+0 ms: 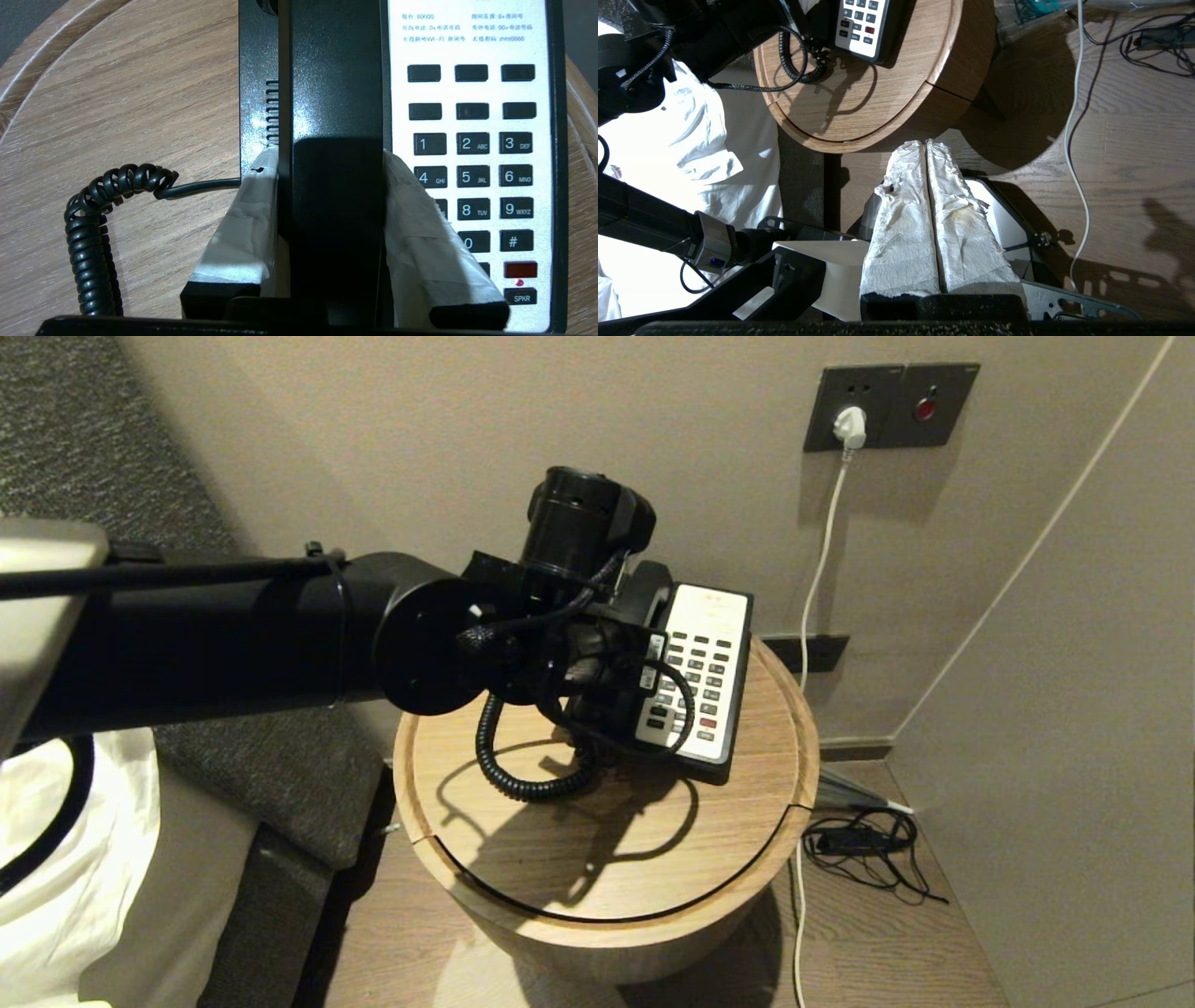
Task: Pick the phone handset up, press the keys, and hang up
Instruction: Put the handset back
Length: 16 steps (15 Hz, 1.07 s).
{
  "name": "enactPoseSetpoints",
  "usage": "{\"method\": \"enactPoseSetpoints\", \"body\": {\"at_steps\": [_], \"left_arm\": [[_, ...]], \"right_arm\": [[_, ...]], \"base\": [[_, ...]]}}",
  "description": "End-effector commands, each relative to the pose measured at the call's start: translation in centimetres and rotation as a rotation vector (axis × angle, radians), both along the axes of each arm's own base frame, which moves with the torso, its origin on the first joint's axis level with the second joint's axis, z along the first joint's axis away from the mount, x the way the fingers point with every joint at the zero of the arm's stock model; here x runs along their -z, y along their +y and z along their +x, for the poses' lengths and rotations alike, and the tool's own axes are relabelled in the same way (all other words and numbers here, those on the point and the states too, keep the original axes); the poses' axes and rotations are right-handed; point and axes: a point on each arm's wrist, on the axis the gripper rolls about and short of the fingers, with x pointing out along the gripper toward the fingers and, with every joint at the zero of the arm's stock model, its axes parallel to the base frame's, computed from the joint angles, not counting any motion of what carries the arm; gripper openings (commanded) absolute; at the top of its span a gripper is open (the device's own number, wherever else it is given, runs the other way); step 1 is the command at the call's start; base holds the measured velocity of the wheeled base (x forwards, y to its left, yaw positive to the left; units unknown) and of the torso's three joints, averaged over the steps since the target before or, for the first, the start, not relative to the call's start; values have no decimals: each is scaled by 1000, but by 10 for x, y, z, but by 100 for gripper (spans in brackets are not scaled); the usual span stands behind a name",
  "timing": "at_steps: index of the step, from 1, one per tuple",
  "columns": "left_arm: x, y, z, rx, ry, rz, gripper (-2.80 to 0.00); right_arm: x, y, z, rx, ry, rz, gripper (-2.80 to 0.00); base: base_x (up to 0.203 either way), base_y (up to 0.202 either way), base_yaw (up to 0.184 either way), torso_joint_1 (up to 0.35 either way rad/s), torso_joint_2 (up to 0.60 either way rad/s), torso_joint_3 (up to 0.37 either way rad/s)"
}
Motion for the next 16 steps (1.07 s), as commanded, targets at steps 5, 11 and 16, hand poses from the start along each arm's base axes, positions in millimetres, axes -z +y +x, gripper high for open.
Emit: {"method": "enactPoseSetpoints", "body": {"at_steps": [5, 11, 16], "left_arm": [[1, -1, -1, 9, -5, 24, 0], [-16, 9, -10, 0, -33, -13, 0], [-42, 42, -31, -31, -69, -52, 0]], "right_arm": [[1, 0, 0, -1, 9, 0, -280], [4, 3, 6, -10, 35, -4, -280], [19, 7, 17, -20, 102, -22, -280]], "base": [[0, 0, 0, 0, 0, 0], [0, 0, 0, 0, 0, 0], [0, 0, 0, 0, 0, 0]]}}
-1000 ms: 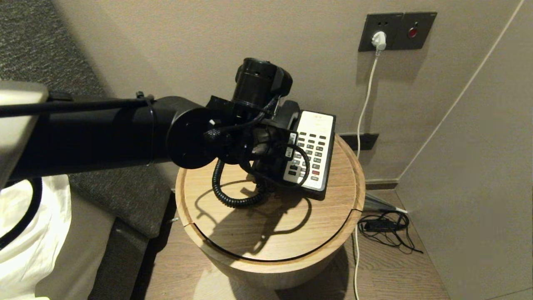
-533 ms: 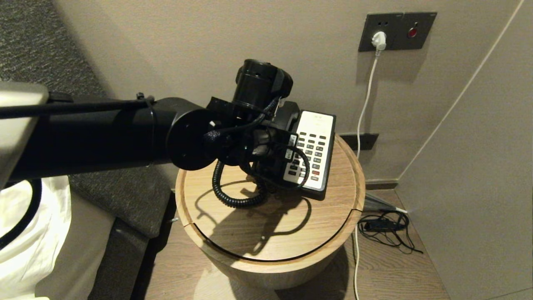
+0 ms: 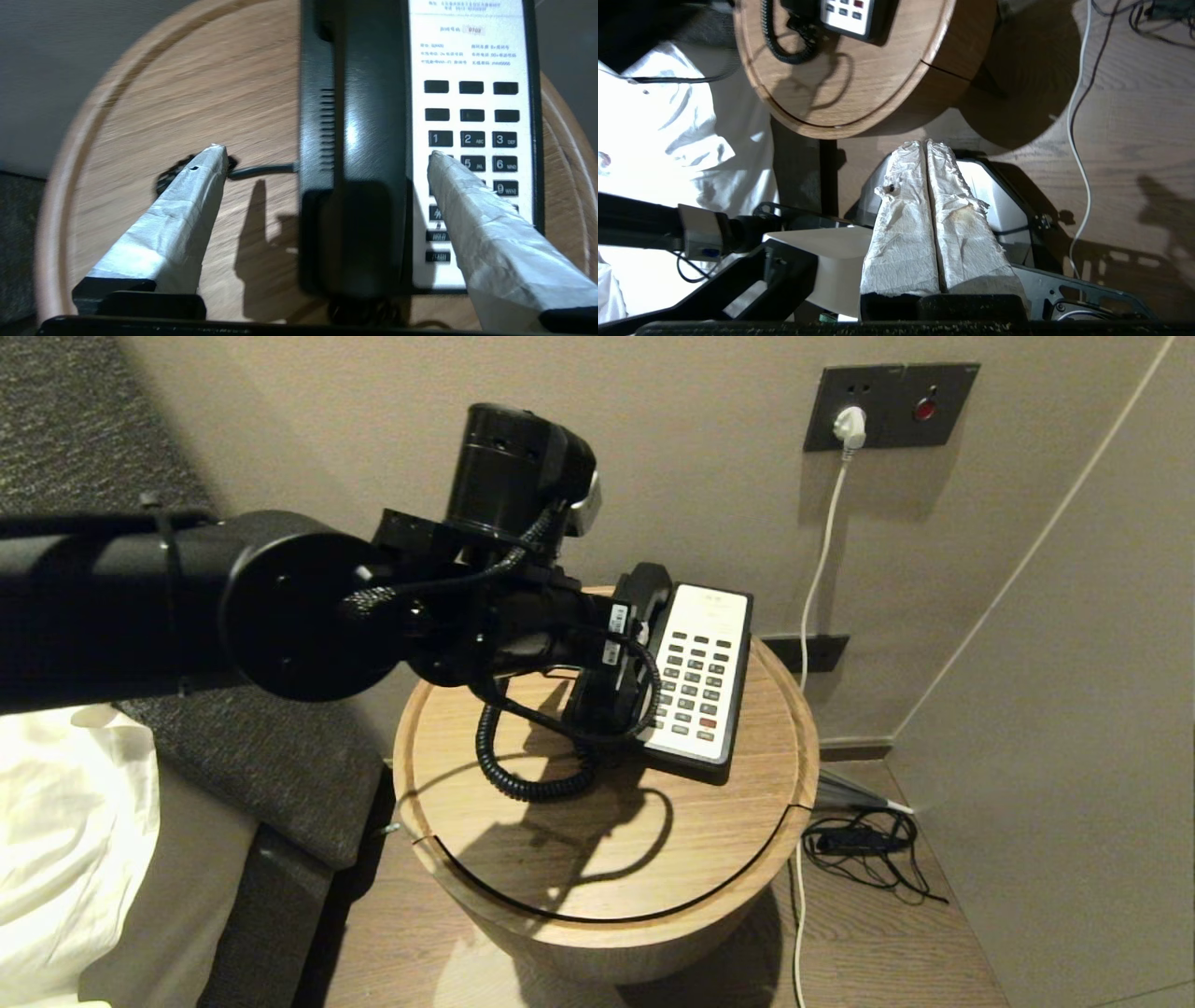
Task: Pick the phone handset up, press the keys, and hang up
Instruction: Put the handset back, then end the call using the dial pad
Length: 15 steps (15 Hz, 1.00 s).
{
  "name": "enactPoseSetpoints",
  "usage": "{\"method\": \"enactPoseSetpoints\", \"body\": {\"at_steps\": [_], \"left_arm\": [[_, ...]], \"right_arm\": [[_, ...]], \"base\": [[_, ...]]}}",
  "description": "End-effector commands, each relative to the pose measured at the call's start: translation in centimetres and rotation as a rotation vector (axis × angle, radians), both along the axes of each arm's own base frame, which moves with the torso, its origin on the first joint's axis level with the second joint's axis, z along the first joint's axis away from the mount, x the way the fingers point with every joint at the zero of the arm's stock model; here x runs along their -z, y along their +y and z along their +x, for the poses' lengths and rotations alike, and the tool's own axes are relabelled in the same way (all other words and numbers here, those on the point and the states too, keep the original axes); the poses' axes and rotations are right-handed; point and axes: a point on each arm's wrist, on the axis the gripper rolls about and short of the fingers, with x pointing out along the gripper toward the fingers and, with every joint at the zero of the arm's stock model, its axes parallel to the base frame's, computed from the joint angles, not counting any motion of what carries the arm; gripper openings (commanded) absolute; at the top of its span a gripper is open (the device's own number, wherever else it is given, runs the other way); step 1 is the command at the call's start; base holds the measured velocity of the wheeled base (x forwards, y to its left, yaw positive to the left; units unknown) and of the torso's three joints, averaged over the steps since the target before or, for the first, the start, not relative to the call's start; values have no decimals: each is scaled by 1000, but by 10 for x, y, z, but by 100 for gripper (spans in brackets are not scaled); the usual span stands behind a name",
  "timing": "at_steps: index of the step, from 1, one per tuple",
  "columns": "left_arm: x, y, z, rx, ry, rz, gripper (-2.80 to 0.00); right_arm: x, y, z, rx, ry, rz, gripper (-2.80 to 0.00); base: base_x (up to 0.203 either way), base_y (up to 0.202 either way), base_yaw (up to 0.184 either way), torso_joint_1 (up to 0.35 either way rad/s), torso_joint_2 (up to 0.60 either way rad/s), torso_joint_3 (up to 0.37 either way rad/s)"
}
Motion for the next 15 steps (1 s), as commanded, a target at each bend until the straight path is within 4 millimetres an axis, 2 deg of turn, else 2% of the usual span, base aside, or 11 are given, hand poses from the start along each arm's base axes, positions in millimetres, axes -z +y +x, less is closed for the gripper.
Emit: {"method": "enactPoseSetpoints", "body": {"at_steps": [1, 3, 4, 8, 12, 15], "left_arm": [[-18, 18, -14, -12, -32, -31, 0], [-26, 35, -26, -23, -44, -44, 0], [-28, 43, -31, -32, -46, -45, -280], [-45, 78, -49, -70, -84, -84, -280], [-61, 111, -60, -103, -121, -142, -280], [-62, 135, -76, -144, -133, -166, -280]], "right_arm": [[9, 3, 9, -6, 47, -18, -280], [12, 10, 23, -30, 74, -25, -280], [14, 14, 33, -49, 95, -31, -280], [22, 40, 79, -135, 145, -76, -280], [43, 82, 145, -191, 218, -111, -280], [64, 119, 179, -249, 260, -135, -280]], "base": [[0, 0, 0, 0, 0, 0], [0, 0, 0, 0, 0, 0], [0, 0, 0, 0, 0, 0], [0, 0, 0, 0, 0, 0], [0, 0, 0, 0, 0, 0], [0, 0, 0, 0, 0, 0]]}}
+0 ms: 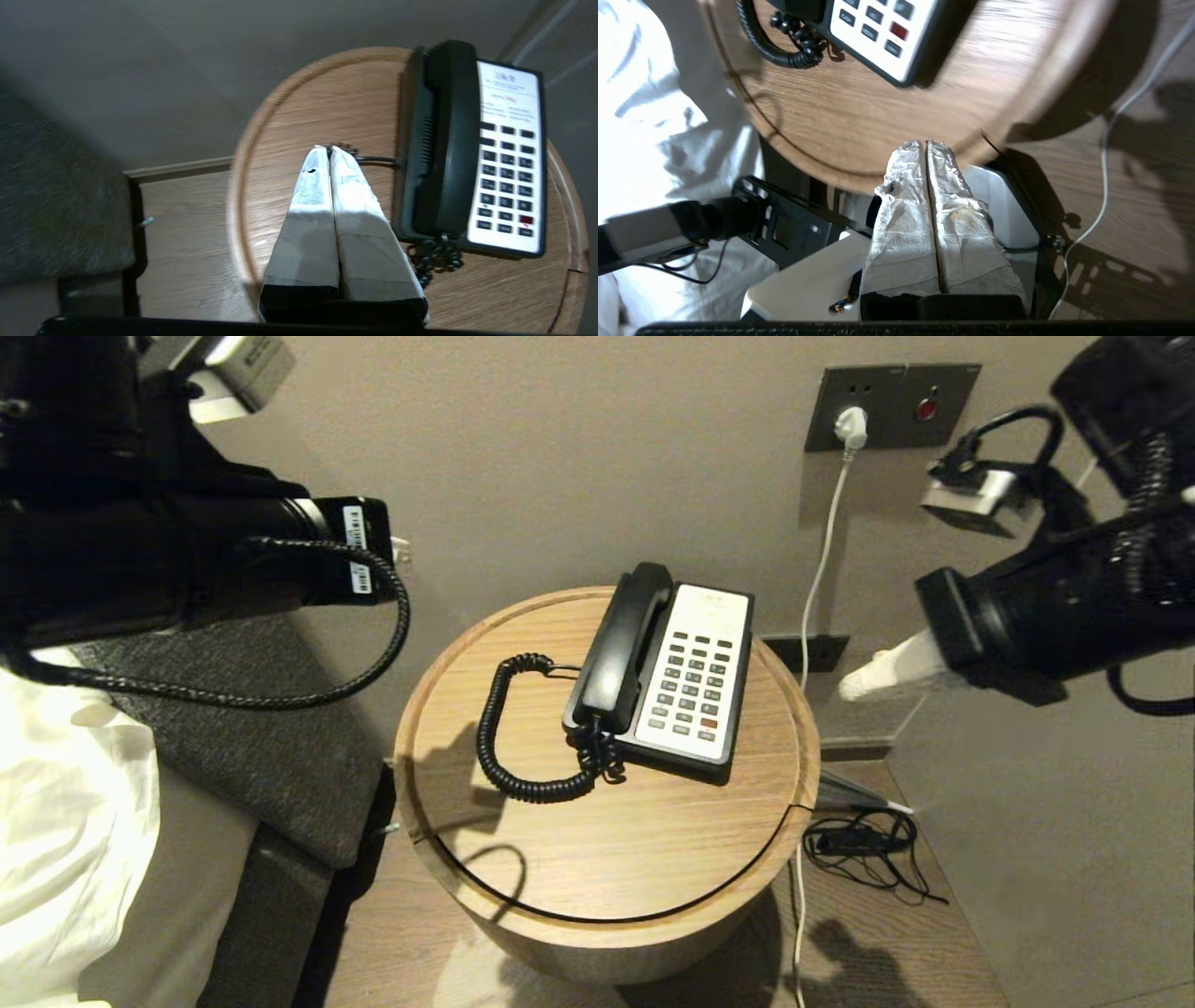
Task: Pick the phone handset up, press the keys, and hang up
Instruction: End the call using the dial pad
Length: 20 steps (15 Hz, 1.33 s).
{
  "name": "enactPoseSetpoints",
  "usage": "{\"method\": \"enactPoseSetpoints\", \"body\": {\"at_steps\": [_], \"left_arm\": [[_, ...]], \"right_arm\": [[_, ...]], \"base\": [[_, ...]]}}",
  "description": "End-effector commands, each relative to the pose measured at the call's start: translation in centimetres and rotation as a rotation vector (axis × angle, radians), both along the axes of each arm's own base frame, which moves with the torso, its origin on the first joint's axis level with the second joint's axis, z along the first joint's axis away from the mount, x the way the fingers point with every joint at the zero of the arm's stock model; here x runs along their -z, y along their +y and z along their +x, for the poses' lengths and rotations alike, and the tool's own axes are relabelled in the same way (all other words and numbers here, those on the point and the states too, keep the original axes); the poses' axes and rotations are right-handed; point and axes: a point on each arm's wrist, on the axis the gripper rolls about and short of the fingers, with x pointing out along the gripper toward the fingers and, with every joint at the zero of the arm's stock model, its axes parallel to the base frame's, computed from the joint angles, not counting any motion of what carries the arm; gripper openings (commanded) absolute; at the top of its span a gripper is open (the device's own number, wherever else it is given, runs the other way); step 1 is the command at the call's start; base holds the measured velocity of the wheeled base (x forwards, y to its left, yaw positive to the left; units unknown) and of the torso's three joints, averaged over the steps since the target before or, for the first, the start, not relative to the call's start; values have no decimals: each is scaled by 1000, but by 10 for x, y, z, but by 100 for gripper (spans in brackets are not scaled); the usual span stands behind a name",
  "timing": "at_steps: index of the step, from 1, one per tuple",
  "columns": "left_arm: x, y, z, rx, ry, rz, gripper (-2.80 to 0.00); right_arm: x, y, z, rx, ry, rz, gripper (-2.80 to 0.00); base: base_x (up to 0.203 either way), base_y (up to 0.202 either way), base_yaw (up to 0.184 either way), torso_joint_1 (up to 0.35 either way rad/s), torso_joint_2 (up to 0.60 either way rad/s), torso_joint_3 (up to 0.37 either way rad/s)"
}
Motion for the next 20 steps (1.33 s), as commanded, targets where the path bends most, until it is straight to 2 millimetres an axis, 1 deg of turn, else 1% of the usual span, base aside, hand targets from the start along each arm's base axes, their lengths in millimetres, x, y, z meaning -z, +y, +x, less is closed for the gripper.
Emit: {"method": "enactPoseSetpoints", "body": {"at_steps": [1, 3, 6, 8, 14, 20], "left_arm": [[-7, 18, -14, -39, -33, -21, -280], [-10, 27, -20, -63, -44, -29, -280], [-8, 37, -21, -72, -40, -42, -280], [-7, 39, -21, -83, -33, -57, -280], [-6, 39, -18, -85, -31, -60, -280], [-6, 40, -20, -80, -30, -61, -280]], "right_arm": [[31, 30, 30, -38, 96, -54, -280], [46, 47, 40, -64, 119, -73, -280], [49, 63, 51, -80, 111, -70, -280], [49, 69, 57, -84, 108, -68, -280], [60, 76, 67, -73, 116, -91, -280], [61, 76, 68, -70, 110, -97, -280]], "base": [[0, 0, 0, 0, 0, 0], [0, 0, 0, 0, 0, 0], [0, 0, 0, 0, 0, 0], [0, 0, 0, 0, 0, 0], [0, 0, 0, 0, 0, 0], [0, 0, 0, 0, 0, 0]]}}
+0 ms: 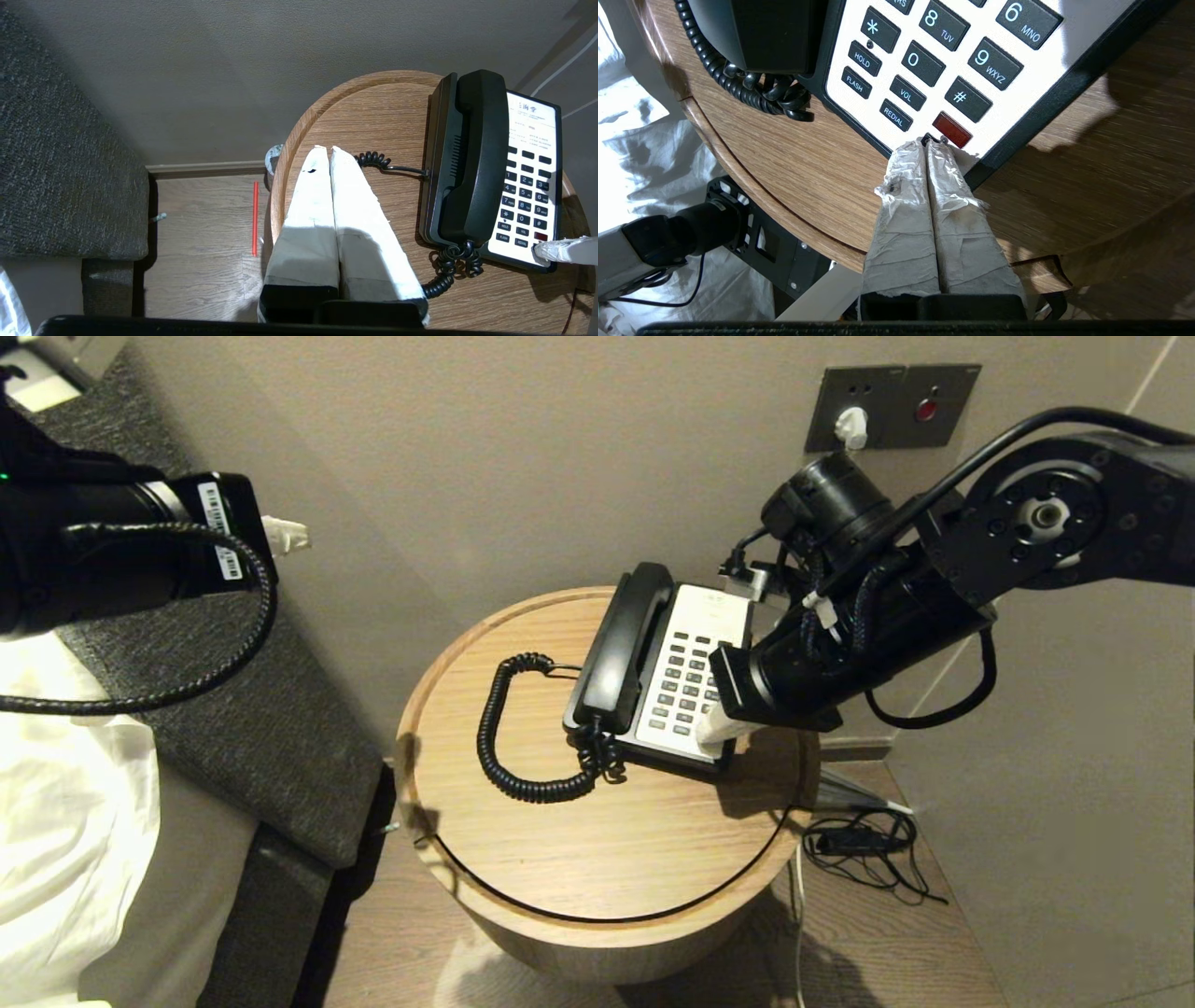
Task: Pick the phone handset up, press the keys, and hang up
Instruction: End the call using the dial pad
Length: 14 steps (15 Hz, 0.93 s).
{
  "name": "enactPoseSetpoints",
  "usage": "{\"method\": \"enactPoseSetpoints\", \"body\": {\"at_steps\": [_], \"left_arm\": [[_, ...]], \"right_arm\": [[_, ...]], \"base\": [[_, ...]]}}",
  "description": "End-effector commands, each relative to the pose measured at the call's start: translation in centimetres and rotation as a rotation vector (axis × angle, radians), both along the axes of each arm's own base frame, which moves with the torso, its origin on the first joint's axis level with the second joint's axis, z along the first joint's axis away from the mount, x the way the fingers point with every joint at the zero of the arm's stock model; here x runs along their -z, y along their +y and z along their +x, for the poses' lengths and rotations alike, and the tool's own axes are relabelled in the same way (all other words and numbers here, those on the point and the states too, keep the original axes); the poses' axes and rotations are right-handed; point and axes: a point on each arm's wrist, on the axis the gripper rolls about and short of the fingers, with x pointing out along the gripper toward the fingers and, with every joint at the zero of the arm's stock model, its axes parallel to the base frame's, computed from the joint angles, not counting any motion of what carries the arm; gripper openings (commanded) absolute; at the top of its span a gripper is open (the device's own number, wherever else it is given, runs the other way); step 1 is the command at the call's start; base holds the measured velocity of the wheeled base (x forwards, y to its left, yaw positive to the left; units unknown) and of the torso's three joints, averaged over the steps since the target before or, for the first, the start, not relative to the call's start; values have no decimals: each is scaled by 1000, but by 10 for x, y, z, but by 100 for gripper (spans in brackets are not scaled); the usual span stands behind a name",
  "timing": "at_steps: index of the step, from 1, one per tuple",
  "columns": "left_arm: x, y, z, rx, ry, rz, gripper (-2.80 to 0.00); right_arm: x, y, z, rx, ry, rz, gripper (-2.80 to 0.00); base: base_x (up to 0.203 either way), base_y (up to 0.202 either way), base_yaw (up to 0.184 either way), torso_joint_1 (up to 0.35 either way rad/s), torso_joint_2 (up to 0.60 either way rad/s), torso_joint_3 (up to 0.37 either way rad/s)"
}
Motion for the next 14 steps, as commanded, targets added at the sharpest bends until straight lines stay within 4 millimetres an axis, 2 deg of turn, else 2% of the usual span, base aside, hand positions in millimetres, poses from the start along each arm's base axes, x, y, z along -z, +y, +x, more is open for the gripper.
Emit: {"method": "enactPoseSetpoints", "body": {"at_steps": [1, 3, 6, 11, 14], "left_arm": [[1, 0, 0, -2, 4, 1, -280], [3, 1, -2, -2, 9, 2, -280], [4, 1, -3, -2, 9, 3, -280], [14, 8, -17, -2, 28, 12, -280], [30, 16, -36, -3, 49, 22, -280]], "right_arm": [[2, 0, 0, 7, 5, -15, -280], [-5, -2, -2, 15, -21, -10, -280], [-36, -6, -12, 13, -88, 37, -280], [-76, -29, -53, 5, -135, 71, -280], [-96, -56, -84, 59, -204, 61, -280]], "base": [[0, 0, 0, 0, 0, 0], [0, 0, 0, 0, 0, 0], [0, 0, 0, 0, 0, 0], [0, 0, 0, 0, 0, 0], [0, 0, 0, 0, 0, 0]]}}
